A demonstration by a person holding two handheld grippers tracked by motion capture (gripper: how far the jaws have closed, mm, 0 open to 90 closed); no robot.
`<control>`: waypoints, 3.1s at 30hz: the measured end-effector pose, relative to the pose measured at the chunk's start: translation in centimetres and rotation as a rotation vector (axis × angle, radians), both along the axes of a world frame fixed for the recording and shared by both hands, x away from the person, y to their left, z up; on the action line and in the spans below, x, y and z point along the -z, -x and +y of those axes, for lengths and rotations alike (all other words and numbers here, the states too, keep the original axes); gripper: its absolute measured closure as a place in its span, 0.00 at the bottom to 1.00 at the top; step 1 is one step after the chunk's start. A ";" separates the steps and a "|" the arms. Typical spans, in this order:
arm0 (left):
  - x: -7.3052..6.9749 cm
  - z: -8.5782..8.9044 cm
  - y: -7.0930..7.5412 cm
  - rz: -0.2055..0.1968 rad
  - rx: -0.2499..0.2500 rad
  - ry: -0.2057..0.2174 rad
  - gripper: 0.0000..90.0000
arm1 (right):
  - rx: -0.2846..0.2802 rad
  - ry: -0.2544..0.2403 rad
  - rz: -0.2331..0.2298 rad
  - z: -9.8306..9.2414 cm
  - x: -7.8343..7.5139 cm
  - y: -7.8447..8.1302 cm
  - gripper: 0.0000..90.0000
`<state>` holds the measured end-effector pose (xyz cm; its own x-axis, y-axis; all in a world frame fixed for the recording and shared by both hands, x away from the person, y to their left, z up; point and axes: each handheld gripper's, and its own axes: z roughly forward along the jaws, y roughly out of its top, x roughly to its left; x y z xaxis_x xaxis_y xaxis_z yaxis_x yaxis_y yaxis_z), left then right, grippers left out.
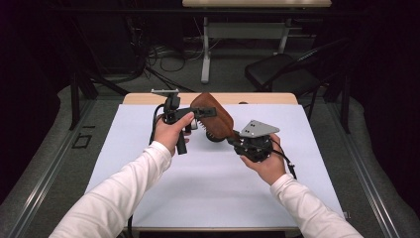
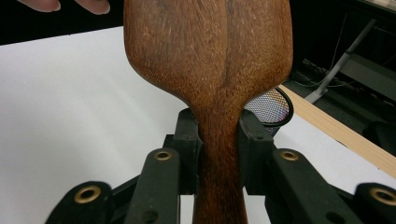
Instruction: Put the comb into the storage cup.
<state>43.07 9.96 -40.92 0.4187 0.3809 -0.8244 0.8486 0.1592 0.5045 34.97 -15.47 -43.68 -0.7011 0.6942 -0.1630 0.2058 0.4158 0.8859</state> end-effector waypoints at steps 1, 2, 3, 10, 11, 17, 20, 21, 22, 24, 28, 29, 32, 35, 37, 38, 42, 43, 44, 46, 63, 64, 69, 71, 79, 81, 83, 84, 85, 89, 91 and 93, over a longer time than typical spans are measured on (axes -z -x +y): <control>0.0 0.0 0.0 0.001 -0.001 0.001 0.53 | 0.001 -0.002 0.001 0.0 0.0 0.0 0.80; 0.0 0.0 0.0 0.004 -0.001 0.003 0.53 | 0.001 -0.002 0.001 0.0 0.0 0.0 0.80; 0.0 0.0 0.0 0.004 -0.001 0.004 0.53 | 0.002 -0.002 0.001 0.0 0.0 0.0 0.80; 0.0 -0.1 0.1 0.025 -0.011 0.008 0.54 | 0.003 -0.006 0.002 -0.1 0.1 0.1 0.80; 0.0 -0.1 0.1 0.027 -0.012 0.011 0.54 | 0.003 -0.005 0.003 -0.1 0.1 0.1 0.80; 0.0 -0.1 0.0 0.042 -0.013 0.015 0.55 | 0.002 -0.013 0.005 -0.1 0.0 0.1 0.80; 0.0 -0.1 0.0 0.046 -0.011 0.015 0.55 | 0.003 -0.016 0.007 -0.1 0.0 0.1 0.80; 0.0 -0.1 0.0 0.048 -0.011 0.014 0.55 | 0.003 -0.018 0.008 -0.1 0.0 0.0 0.80; 0.0 -0.1 -0.1 0.050 -0.012 0.016 0.55 | 0.003 -0.019 0.008 -0.1 0.0 0.0 0.80; 0.0 0.0 -0.1 0.054 -0.013 0.018 0.55 | 0.002 -0.023 0.012 -0.1 0.0 0.0 0.79; 0.0 0.0 -0.2 0.063 -0.012 0.021 0.55 | 0.001 -0.025 0.011 -0.1 0.0 0.0 0.79; 0.0 0.0 -0.2 0.064 -0.010 0.023 0.55 | 0.000 -0.026 0.012 -0.1 0.0 0.0 0.79; 0.1 0.1 -0.3 0.074 -0.007 0.027 0.56 | 0.000 -0.031 0.014 -0.2 0.0 0.0 0.79; 0.1 0.1 -0.4 0.080 -0.007 0.029 0.56 | -0.001 -0.037 0.018 -0.2 0.0 -0.1 0.79; 0.2 0.1 -0.4 0.083 -0.008 0.031 0.56 | 0.000 -0.038 0.019 -0.2 0.0 -0.1 0.78; 0.2 0.1 -0.4 0.086 -0.008 0.032 0.56 | 0.000 -0.040 0.021 -0.2 0.0 -0.1 0.78; 0.2 0.2 -0.6 0.089 -0.012 0.034 0.56 | 0.001 -0.050 0.022 -0.3 -0.1 -0.1 0.75; 0.3 0.3 -0.6 0.093 -0.012 0.037 0.56 | 0.001 -0.053 0.025 -0.3 -0.1 -0.1 0.74; 0.3 0.3 -0.7 0.095 -0.012 0.037 0.56 | 0.000 -0.058 0.030 -0.4 -0.1 -0.2 0.71; 0.3 0.4 -0.7 0.095 -0.017 0.040 0.56 | 0.000 -0.060 0.032 -0.4 -0.1 -0.2 0.70; 0.3 0.6 -0.9 0.084 -0.032 0.033 0.55 | 0.002 -0.083 0.071 -0.2 0.1 -0.6 0.44; 0.3 0.7 -0.9 0.084 -0.033 0.033 0.55 | -0.002 -0.083 0.072 -0.2 0.1 -0.6 0.44; 0.4 0.7 -0.9 0.084 -0.034 0.026 0.55 | -0.018 -0.078 0.069 -0.1 0.1 -0.6 0.41; 0.4 0.8 -0.9 0.083 -0.035 0.024 0.55 | -0.021 -0.067 0.066 -0.1 0.1 -0.6 0.41; 0.4 1.0 -1.0 0.083 -0.042 0.023 0.55 | -0.015 -0.063 0.064 -0.4 -0.1 -0.8 0.42; 0.4 1.0 -1.0 0.082 -0.046 0.026 0.55 | -0.007 -0.058 0.075 -0.5 -0.2 -0.8 0.42; 0.4 1.1 -1.1 0.082 -0.048 0.024 0.55 | -0.012 -0.075 0.101 -0.7 -0.3 -0.8 0.42; 0.4 1.1 -1.1 0.081 -0.049 0.024 0.55 | -0.015 -0.082 0.108 -0.7 -0.3 -0.8 0.42; 0.4 1.1 -1.1 0.080 -0.050 0.023 0.55 | -0.018 -0.086 0.104 -0.8 -0.4 -0.8 0.42; 0.4 1.2 -1.1 0.077 -0.053 0.020 0.55 | -0.034 -0.117 0.093 -1.0 -0.5 -0.8 0.34; 0.4 1.2 -1.1 0.077 -0.056 0.020 0.55 | -0.038 -0.127 0.096 -1.1 -0.6 -0.8 0.30; 0.5 1.2 -1.2 0.076 -0.059 0.019 0.55 | -0.038 -0.114 0.096 -1.0 -0.5 -0.8 0.22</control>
